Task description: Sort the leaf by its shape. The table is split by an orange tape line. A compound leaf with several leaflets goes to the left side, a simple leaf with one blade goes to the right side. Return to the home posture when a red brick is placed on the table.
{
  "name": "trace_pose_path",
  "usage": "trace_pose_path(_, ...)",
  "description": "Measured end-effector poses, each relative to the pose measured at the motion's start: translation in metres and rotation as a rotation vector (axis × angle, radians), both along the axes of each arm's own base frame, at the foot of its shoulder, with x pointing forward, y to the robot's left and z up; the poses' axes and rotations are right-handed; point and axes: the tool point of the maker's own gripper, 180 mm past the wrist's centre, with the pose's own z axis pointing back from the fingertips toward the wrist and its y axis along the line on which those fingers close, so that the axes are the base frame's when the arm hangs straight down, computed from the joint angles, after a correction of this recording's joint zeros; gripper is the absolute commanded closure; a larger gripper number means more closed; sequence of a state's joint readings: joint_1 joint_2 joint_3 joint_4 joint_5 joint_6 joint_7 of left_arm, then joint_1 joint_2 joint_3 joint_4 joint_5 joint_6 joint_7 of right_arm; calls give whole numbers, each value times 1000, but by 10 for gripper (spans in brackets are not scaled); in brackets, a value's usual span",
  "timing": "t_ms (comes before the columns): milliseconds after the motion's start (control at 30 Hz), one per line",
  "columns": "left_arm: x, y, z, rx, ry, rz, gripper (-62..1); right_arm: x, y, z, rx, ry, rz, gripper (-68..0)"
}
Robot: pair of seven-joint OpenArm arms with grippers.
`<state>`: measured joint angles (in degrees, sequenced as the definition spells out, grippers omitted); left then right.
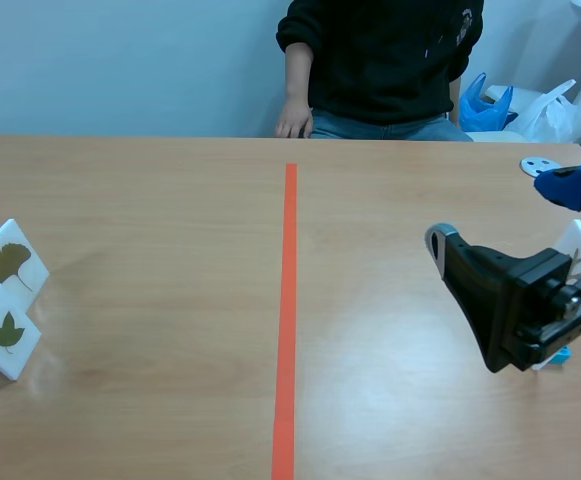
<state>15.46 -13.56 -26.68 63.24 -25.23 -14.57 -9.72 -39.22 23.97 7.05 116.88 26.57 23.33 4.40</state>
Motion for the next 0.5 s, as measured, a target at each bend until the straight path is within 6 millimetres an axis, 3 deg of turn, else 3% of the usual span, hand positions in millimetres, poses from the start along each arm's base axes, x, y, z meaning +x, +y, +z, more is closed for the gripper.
trace_pose_path(67, 1, 0, -5, 12, 19, -4, -51, 1, 0, 1, 0, -4, -1, -671)
trace_pose_path(133, 2, 0, -8, 12, 24, -3, -104, 2, 0, 1, 0, -5, -1, -671)
trace_pose_path(500, 2, 0, -6, 14, 15, -4, -481, 2, 0, 1, 0, -6, -1, -671)
